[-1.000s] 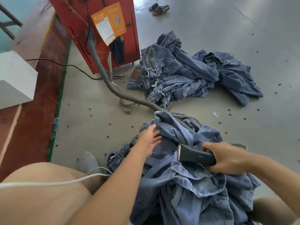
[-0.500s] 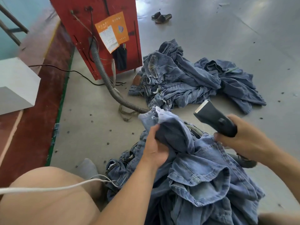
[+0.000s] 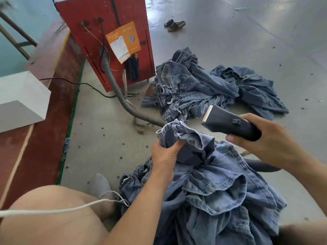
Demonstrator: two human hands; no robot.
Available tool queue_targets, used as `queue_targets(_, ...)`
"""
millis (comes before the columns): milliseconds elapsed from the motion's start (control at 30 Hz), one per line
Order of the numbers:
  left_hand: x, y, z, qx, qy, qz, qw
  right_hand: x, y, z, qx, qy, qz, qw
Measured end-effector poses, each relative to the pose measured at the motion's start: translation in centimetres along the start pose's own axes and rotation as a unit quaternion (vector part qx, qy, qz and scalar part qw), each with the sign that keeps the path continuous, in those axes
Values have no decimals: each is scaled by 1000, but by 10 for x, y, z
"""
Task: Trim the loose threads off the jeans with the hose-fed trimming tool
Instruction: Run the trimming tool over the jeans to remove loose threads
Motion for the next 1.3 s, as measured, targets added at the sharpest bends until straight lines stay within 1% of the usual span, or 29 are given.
queue_targets(100,-2,1,2,4,-36,-6,999,-2,8,4,-1,-11,18,1000)
queue_targets(167,-3,-1,-1,6,-53,-22,998,-4,13,6,-10,4,33,999)
queue_targets(267,-5,-2,-7,16,-76,-64,995,-8,22,0,-74,42,76,993)
queue_targets(333,-8,-2,-15,-1,-55,-66,996,-7,20,-15,-123,76,72,987)
queue_targets(433,-13,2,-25,-61,-2,-22,998,9,9,-29,-155,81,27,984)
queue_targets(500,-15,3,-27,-103,25,12,994,20,6,-30,-138,80,7,987)
queue_targets(533,-15,5,-28,-103,42,20,994,24,7,-28,-119,82,4,990)
queue_targets(633,-19,4,-38,-50,122,4,991,29,11,-20,-56,78,12,995)
queue_targets(667,-20,5,-39,-35,129,1,991,30,11,-16,-42,75,14,996)
queue_targets(733,-18,7,-34,-19,89,-3,996,32,7,-5,-24,71,13,997)
queue_targets(833,-8,2,-21,-58,16,-16,998,29,-3,7,-14,103,12,994)
queue_targets(900,-1,-1,-15,-71,-11,-27,997,23,-7,4,-26,143,10,989)
queue_targets(967,-1,-4,-16,-75,-21,-31,996,18,-8,-5,-62,155,24,986)
queue_targets(1033,-6,-2,-22,-79,-5,-28,996,16,-5,-15,-104,143,41,983)
queue_targets(1100,-11,0,-27,-64,24,-32,997,17,0,-26,-123,133,46,982)
queue_targets(1233,-18,-5,-37,12,90,-57,994,21,10,-27,-75,95,55,991)
queue_targets(1300,-20,-8,-38,25,92,-58,994,25,10,-17,-49,82,47,994)
Point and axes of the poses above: each hand's wrist, its own x-axis towards the middle knuckle, its own z-axis out of the back of the hand, y = z × x, the point moved 6 cm from there along x, towards the middle knuckle, and after that the axes turned 12 degrees about -z, right-handed, at the moved point
